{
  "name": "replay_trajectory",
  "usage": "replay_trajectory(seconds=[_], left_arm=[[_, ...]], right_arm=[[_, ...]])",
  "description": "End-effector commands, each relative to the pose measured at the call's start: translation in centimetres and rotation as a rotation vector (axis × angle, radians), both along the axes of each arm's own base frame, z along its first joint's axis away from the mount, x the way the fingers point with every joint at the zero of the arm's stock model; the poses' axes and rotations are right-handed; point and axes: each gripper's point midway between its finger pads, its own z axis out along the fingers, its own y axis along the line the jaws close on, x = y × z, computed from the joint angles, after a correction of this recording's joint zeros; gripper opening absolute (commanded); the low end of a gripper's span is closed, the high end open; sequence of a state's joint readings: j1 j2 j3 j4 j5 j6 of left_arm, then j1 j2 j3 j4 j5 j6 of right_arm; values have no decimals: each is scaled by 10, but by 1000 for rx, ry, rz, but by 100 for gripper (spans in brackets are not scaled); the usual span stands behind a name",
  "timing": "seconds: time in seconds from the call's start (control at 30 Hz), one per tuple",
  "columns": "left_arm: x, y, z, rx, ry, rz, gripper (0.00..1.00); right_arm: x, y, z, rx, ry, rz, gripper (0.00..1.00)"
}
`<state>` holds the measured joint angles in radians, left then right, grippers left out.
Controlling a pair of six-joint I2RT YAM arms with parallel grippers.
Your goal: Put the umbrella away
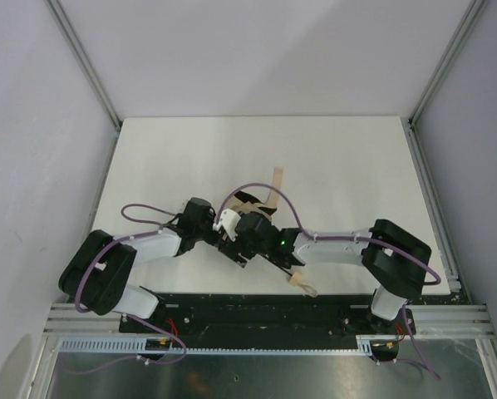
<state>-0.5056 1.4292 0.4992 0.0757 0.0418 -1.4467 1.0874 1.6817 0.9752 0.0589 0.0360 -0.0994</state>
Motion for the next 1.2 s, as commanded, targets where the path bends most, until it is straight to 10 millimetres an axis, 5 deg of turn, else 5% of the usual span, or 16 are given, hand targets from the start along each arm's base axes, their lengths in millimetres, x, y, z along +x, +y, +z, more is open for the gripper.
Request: replay_trajectory(seconds=[0.0,0.3,0.57,0.63,0.77,0.83,0.97,1.17], left_arm=[[-47,26,-41,127,223,-44,0],[-50,22,-41,112,246,-68,0],[-36,21,-26,123,168,-96,0],[-26,21,-19,131,132,-108,15],[-7,22,0,143,46,-116,74],[-2,22,8,147,12,-122,93],[-2,20,9,135,9,-127,99],[-12,17,-19,114,59,-129,97]], right_arm=[[38,-4,-3,-95,-286,-113,79],[67,-22,-59,-303,-431,-260,70],[37,-44,-110,-386,-182,-224,8],[24,-44,-119,-365,-78,-205,2],[3,-39,-131,-298,142,-146,0],[-5,-36,-132,-246,258,-122,0],[-16,-26,-122,-119,458,-81,0],[-21,-8,-90,109,704,7,0]])
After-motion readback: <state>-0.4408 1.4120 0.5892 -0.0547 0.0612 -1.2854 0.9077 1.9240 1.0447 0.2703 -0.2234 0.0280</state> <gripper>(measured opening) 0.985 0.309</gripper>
